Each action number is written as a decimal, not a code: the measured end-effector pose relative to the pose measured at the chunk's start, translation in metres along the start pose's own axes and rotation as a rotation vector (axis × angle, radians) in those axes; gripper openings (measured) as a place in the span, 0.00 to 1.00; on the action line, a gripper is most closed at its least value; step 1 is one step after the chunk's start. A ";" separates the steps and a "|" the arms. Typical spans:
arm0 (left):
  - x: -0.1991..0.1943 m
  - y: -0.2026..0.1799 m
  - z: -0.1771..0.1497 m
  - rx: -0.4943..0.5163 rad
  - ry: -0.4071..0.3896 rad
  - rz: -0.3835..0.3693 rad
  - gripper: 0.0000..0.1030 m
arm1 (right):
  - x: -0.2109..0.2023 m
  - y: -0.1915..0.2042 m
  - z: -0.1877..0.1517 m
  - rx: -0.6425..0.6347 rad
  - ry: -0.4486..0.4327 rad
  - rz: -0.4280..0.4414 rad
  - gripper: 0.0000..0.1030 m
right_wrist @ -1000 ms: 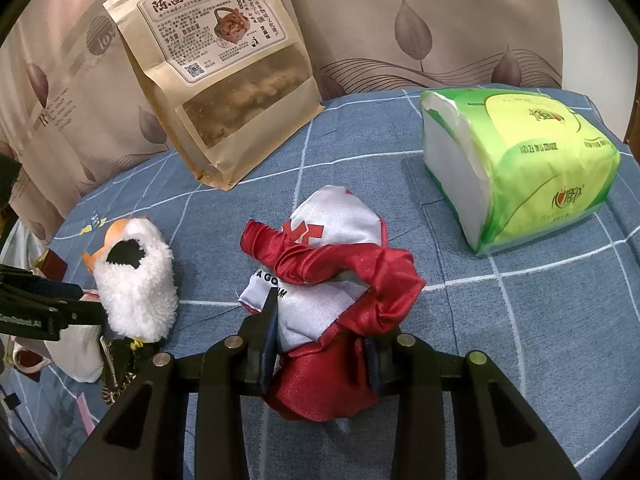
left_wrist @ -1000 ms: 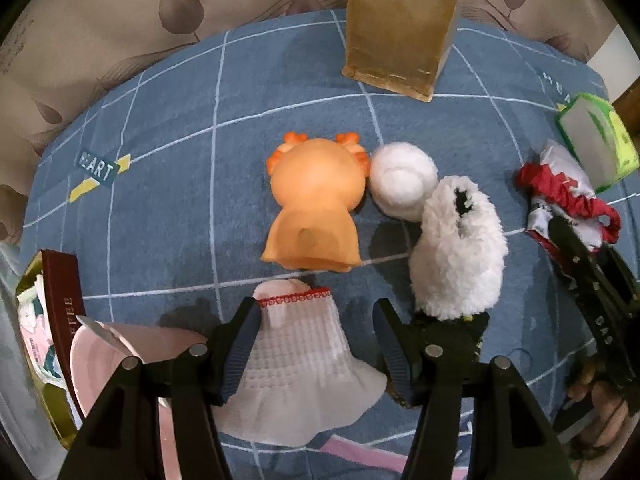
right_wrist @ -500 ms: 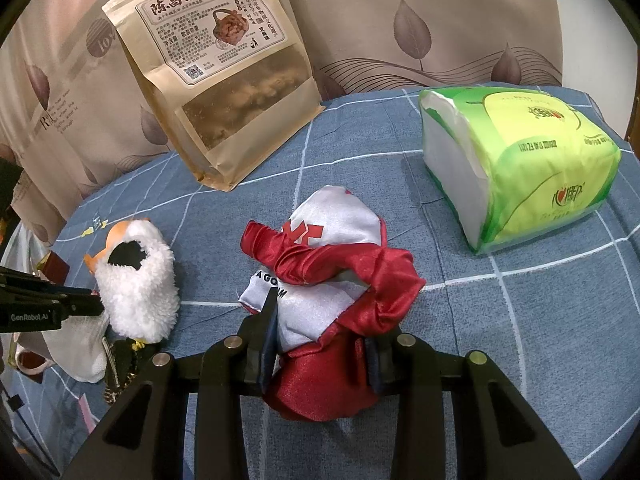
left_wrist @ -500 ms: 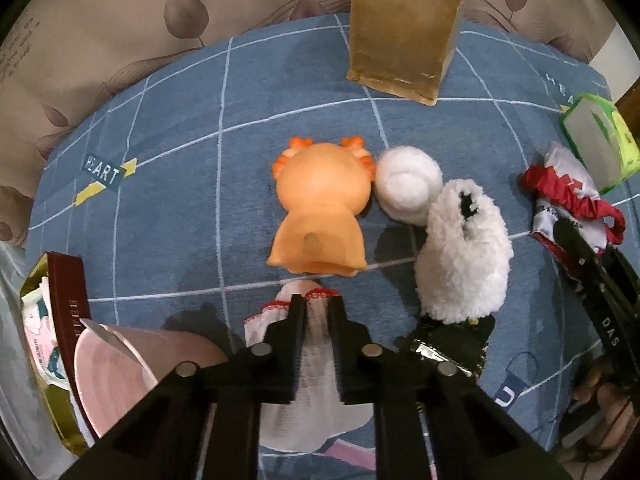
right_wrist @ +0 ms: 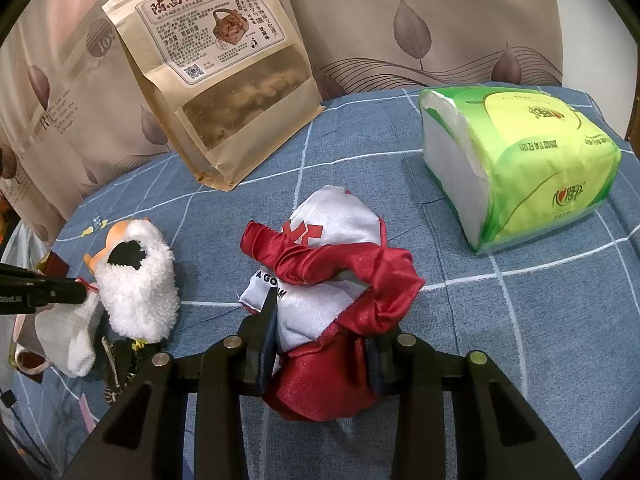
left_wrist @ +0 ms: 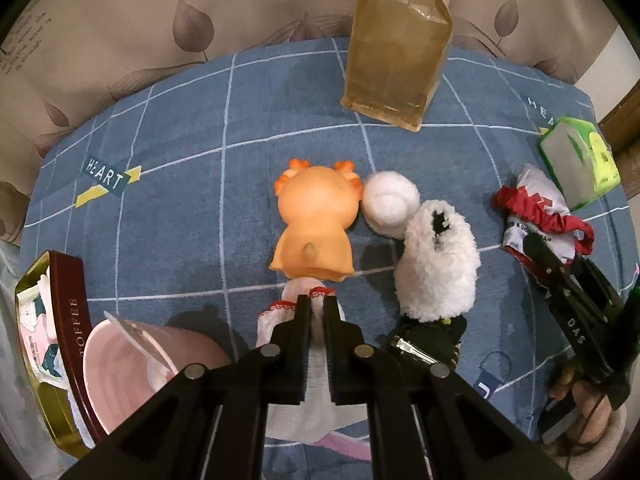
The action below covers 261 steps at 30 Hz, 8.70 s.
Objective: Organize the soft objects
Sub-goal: 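Carry the white knit sock with the left tool into the tin tray and release, then carry the red-and-white satin cloth with the right tool into the tray and release, then move the right tool to the table and grasp the white fluffy plush boot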
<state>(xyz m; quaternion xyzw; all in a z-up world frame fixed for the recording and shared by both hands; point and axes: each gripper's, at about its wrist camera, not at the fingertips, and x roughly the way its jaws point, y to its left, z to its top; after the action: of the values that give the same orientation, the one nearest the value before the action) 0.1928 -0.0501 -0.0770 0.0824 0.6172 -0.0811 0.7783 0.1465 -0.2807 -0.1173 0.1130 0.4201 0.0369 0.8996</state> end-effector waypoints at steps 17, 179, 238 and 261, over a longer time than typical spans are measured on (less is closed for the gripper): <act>-0.037 0.009 -0.006 -0.017 -0.064 -0.030 0.06 | 0.001 0.001 -0.001 -0.006 0.002 -0.008 0.33; -0.095 0.375 -0.259 -0.747 -0.326 0.315 0.45 | 0.024 0.489 -0.038 -0.592 0.133 0.438 0.35; -0.098 0.323 -0.241 -0.606 -0.293 0.381 0.45 | 0.015 0.138 0.017 -0.231 0.103 0.013 0.71; -0.108 0.130 -0.133 -0.146 -0.363 0.129 0.48 | -0.010 0.063 0.020 -0.195 0.002 -0.119 0.34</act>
<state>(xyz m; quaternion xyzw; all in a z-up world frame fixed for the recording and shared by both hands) 0.0724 0.1098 0.0020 0.0490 0.4646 0.0003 0.8842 0.1570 -0.2243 -0.0826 -0.0003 0.4214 0.0244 0.9065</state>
